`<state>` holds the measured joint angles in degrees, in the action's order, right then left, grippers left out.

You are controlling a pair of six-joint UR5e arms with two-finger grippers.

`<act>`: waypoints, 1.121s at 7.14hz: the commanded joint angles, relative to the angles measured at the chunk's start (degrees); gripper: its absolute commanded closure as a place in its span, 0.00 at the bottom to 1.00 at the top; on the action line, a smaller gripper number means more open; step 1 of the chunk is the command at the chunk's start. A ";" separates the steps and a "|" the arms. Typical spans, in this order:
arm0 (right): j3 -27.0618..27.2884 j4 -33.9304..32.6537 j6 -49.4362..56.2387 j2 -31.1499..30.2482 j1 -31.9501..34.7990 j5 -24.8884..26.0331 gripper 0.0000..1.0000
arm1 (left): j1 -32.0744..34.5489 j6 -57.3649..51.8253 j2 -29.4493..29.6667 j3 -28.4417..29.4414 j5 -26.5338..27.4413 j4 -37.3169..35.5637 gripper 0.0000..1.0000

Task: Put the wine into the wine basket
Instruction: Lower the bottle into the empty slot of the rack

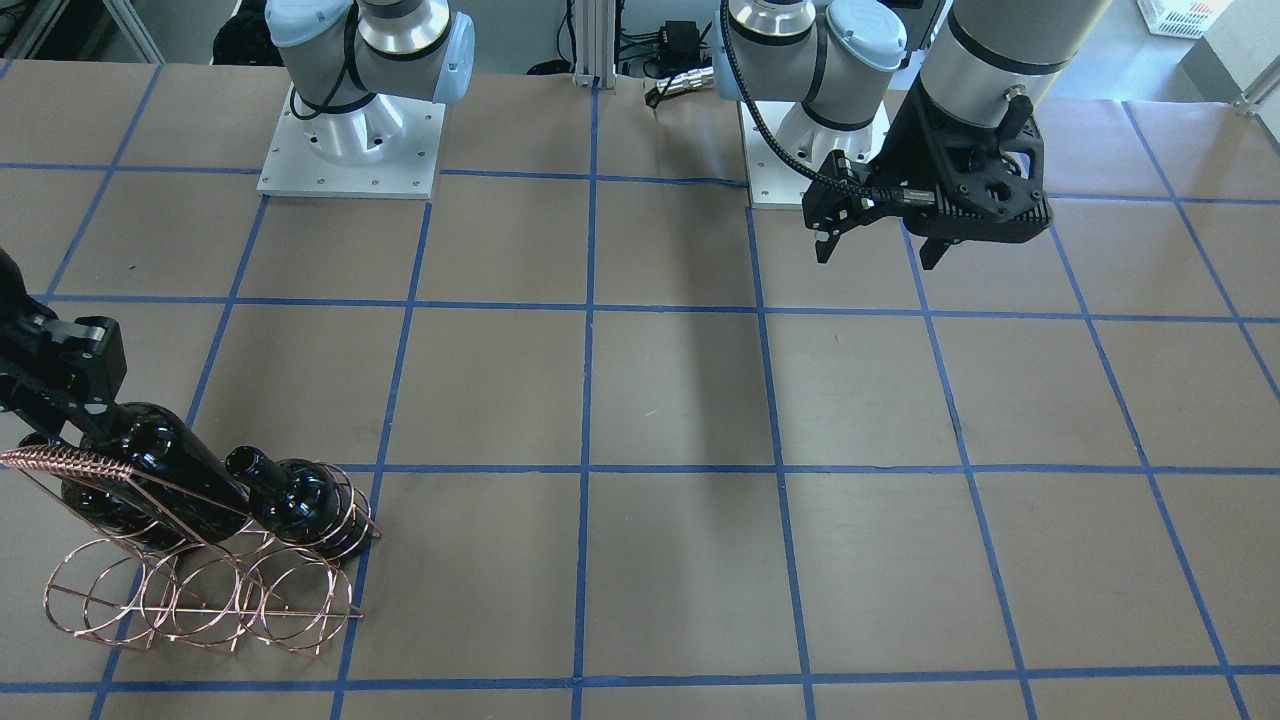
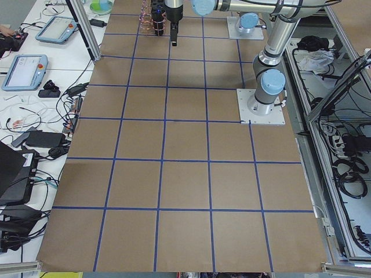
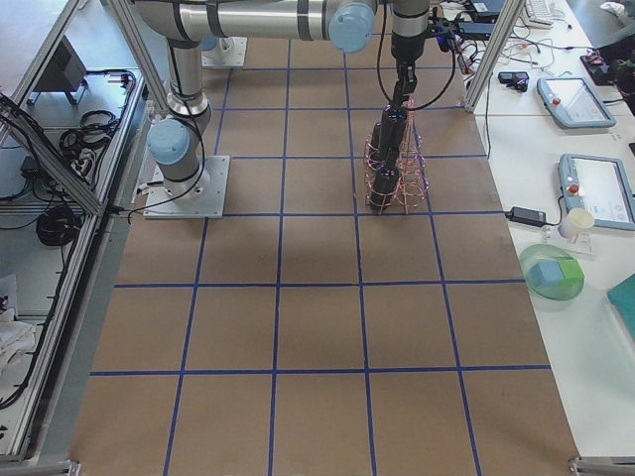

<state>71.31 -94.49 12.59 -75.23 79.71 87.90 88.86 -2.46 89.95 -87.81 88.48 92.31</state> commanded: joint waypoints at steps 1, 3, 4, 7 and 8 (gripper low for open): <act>0.32 -0.17 0.41 0.34 0.00 0.25 0.87 | 0.00 0.00 -0.04 -0.17 0.03 -0.11 0.00; 0.59 -0.17 1.99 0.87 -0.08 0.51 0.88 | 0.00 -0.09 -0.04 -0.17 0.03 -0.11 0.00; 0.59 -0.26 2.17 0.96 -0.08 0.51 0.88 | 0.00 -0.09 -0.04 -0.17 0.03 0.06 0.00; 2.68 -2.70 2.35 1.83 -0.08 0.16 0.88 | 0.00 -0.18 -0.04 -0.08 0.03 -0.11 0.00; 4.61 -4.98 3.13 2.01 -0.08 0.25 0.88 | 0.00 -0.27 -0.04 -0.08 0.12 -0.11 0.00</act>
<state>73.94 -97.17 15.08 -73.56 79.63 88.14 88.86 -2.63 89.91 -87.93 88.53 92.22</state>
